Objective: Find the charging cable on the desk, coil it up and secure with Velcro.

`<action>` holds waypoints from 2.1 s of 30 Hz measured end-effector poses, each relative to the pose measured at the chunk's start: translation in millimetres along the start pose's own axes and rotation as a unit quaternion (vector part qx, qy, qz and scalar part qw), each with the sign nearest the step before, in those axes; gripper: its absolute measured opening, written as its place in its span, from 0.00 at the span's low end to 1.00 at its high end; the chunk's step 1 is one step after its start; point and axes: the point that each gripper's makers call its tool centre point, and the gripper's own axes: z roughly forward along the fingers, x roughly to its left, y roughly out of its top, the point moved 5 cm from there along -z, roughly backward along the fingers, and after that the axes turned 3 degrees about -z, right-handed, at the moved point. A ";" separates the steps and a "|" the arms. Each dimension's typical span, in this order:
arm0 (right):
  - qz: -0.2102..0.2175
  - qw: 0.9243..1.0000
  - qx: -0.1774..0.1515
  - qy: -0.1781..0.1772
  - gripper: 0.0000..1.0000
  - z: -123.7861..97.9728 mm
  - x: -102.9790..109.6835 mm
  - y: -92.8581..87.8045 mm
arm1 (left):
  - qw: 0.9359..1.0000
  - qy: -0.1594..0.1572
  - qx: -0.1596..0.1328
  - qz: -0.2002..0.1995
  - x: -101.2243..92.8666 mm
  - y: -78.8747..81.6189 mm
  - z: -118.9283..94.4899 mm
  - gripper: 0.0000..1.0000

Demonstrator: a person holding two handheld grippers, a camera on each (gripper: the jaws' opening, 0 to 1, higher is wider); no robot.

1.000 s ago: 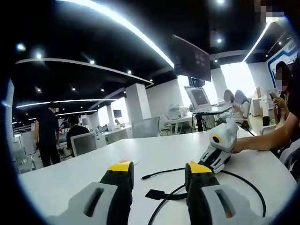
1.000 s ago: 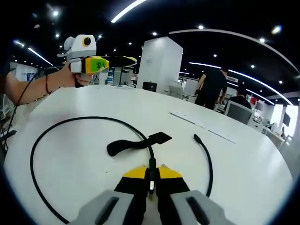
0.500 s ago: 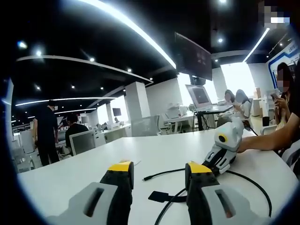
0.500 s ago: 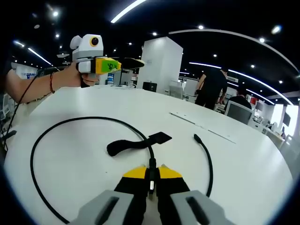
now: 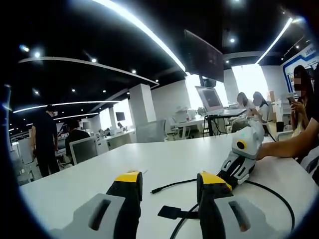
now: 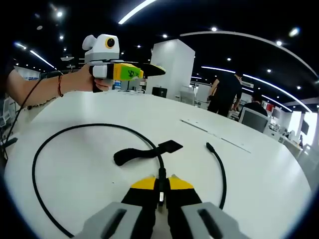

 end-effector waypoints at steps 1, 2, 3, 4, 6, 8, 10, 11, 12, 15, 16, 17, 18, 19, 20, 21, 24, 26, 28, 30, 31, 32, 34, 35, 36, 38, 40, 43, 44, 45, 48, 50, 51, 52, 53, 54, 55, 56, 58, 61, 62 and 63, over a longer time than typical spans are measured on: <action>0.000 1.000 0.000 0.000 0.08 0.1 -0.2 -0.1 | 1.000 -0.001 0.002 0.000 0.4 -0.7 1.6 0.44; 0.000 1.000 0.000 0.000 0.08 0.1 -0.3 -0.1 | 1.000 -0.001 0.002 0.000 1.0 -1.3 3.4 0.44; 0.000 1.000 0.000 0.000 0.08 0.0 -0.4 -0.1 | 1.000 -0.001 0.002 -0.001 1.4 -1.7 4.4 0.44; 0.000 1.000 0.000 0.000 0.08 0.0 -0.4 -0.1 | 1.000 -0.002 0.002 -0.001 1.9 -2.0 5.7 0.44; 0.001 1.000 0.000 0.000 0.08 0.0 -0.9 -0.4 | 1.000 -0.003 0.003 -0.001 2.7 -2.8 9.1 0.44; -0.001 1.000 0.000 0.000 0.08 0.3 -1.6 -0.7 | 1.000 -0.005 0.008 0.000 4.3 -5.1 15.1 0.44; -0.001 1.000 0.000 0.000 0.08 0.7 -2.7 -1.1 | 1.000 -0.008 0.012 -0.001 5.8 -7.2 19.5 0.44; -0.001 1.000 0.000 0.000 0.08 0.8 -2.7 -1.1 | 1.000 -0.008 0.014 -0.003 7.3 -8.4 22.3 0.44; -0.001 1.000 0.000 0.000 0.08 0.9 -2.9 -1.1 | 1.000 -0.009 0.015 -0.005 8.4 -9.2 24.2 0.44; -0.001 1.000 0.000 0.001 0.08 1.2 -3.7 -1.3 | 1.000 -0.009 0.017 -0.003 10.5 -10.5 28.6 0.44; -0.001 1.000 0.000 0.001 0.08 1.2 -3.9 -1.3 | 1.000 -0.011 0.019 -0.003 11.1 -11.3 31.5 0.44; -0.002 1.000 0.000 0.000 0.08 1.2 -3.9 -1.3 | 1.000 -0.013 0.021 -0.004 11.3 -11.8 33.5 0.44; -0.002 1.000 0.000 0.000 0.08 1.2 -4.0 -1.3 | 1.000 -0.015 0.021 -0.004 11.5 -12.0 34.9 0.44; -0.002 1.000 0.000 0.000 0.08 1.3 -4.0 -1.3 | 1.000 -0.017 0.023 -0.003 11.9 -13.0 37.9 0.44; -0.002 1.000 0.000 0.001 0.08 1.3 -4.1 -1.2 | 0.999 -0.017 0.027 -0.001 13.1 -14.5 40.3 0.44; -0.001 1.000 0.000 0.001 0.08 1.3 -4.1 -1.1 | 0.999 -0.019 0.029 -0.002 14.0 -15.5 42.2 0.44; -0.001 1.000 0.000 0.001 0.08 1.4 -4.3 -0.7 | 0.999 -0.022 0.033 -0.001 16.3 -17.5 46.4 0.44; -0.001 1.000 0.000 0.001 0.08 1.4 -4.3 -0.5 | 0.999 -0.022 0.034 0.000 17.3 -18.0 49.1 0.43; -0.001 1.000 0.000 0.001 0.08 1.5 -4.4 -0.2 | 0.999 -0.025 0.035 -0.002 18.4 -18.9 52.5 0.43; 0.000 1.000 0.000 0.001 0.08 1.4 -4.3 0.6 | 0.999 -0.027 0.042 -0.001 19.7 -21.9 56.9 0.43; 0.000 1.000 0.000 0.001 0.08 1.4 -4.3 0.6 | 0.999 -0.027 0.042 -0.002 19.8 -22.1 57.1 0.43; 0.000 1.000 0.000 0.001 0.08 1.4 -4.3 0.6 | 0.999 -0.027 0.042 -0.002 19.9 -22.3 57.4 0.43; -0.001 1.000 0.000 0.001 0.08 1.5 -4.2 0.8 | 0.999 -0.027 0.044 -0.001 20.4 -23.4 58.6 0.43; -0.001 1.000 0.000 0.002 0.08 1.5 -4.2 1.0 | 0.999 -0.028 0.045 -0.001 20.9 -24.4 59.6 0.43; -0.001 1.000 0.000 0.002 0.08 1.6 -4.1 1.2 | 0.999 -0.028 0.047 0.000 21.3 -25.4 60.6 0.43; -0.002 1.000 0.000 0.001 0.08 1.3 -4.2 1.3 | 0.998 -0.036 0.056 0.001 21.3 -31.6 70.8 0.43; -0.002 1.000 0.000 0.001 0.08 1.1 -4.2 1.3 | 0.997 -0.040 0.066 0.006 21.0 -35.7 75.7 0.43; -0.002 1.000 0.000 0.002 0.08 0.9 -4.2 1.8 | 0.996 -0.043 0.073 0.008 22.3 -40.2 82.9 0.43; -0.002 1.000 0.000 0.002 0.08 0.8 -4.3 1.9 | 0.996 -0.044 0.074 0.007 22.5 -40.9 84.3 0.43; -0.002 1.000 0.000 0.002 0.08 0.7 -4.2 2.0 | 0.996 -0.045 0.075 0.006 22.8 -42.0 86.2 0.43; -0.003 1.000 0.001 0.001 0.08 0.0 -3.8 1.9 | 0.996 -0.046 0.080 0.001 22.9 -46.3 91.8 0.43; -0.004 1.000 0.001 0.001 0.08 -0.5 -3.8 2.1 | 0.996 -0.047 0.081 -0.001 23.8 -48.1 93.8 0.43; -0.004 1.000 0.001 0.001 0.08 -0.5 -4.0 2.1 | 0.996 -0.047 0.082 -0.001 24.5 -48.6 94.6 0.43; -0.005 1.000 0.001 0.001 0.08 -0.5 -4.1 2.2 | 0.995 -0.047 0.083 -0.002 25.2 -49.1 95.5 0.43; -0.005 1.000 0.002 0.001 0.08 -0.6 -4.1 2.2 | 0.995 -0.046 0.085 -0.001 25.8 -49.7 96.3 0.43; -0.005 1.000 0.002 0.001 0.08 -0.7 -4.2 2.2 | 0.995 -0.046 0.086 -0.001 26.3 -50.1 96.9 0.43; -0.005 1.000 0.002 0.001 0.08 -0.7 -4.2 2.2 | 0.995 -0.046 0.087 -0.001 27.1 -50.4 97.8 0.43; -0.005 1.000 0.002 0.001 0.08 -0.8 -4.2 2.2 | 0.995 -0.047 0.088 -0.001 28.0 -51.3 99.4 0.43; -0.005 1.000 0.002 0.001 0.08 -0.8 -4.4 2.2 | 0.995 -0.047 0.093 0.001 28.9 -53.6 102.0 0.43; -0.006 1.000 0.002 0.001 0.08 -0.6 -4.7 2.3 | 0.993 -0.049 0.103 0.003 28.8 -58.8 105.5 0.42; -0.006 1.000 0.002 0.001 0.08 -0.6 -4.7 2.3 | 0.993 -0.051 0.106 0.002 28.2 -60.6 106.6 0.42; -0.007 1.000 0.002 0.001 0.08 -0.6 -4.8 2.3 | 0.993 -0.051 0.109 0.002 28.0 -62.1 107.6 0.42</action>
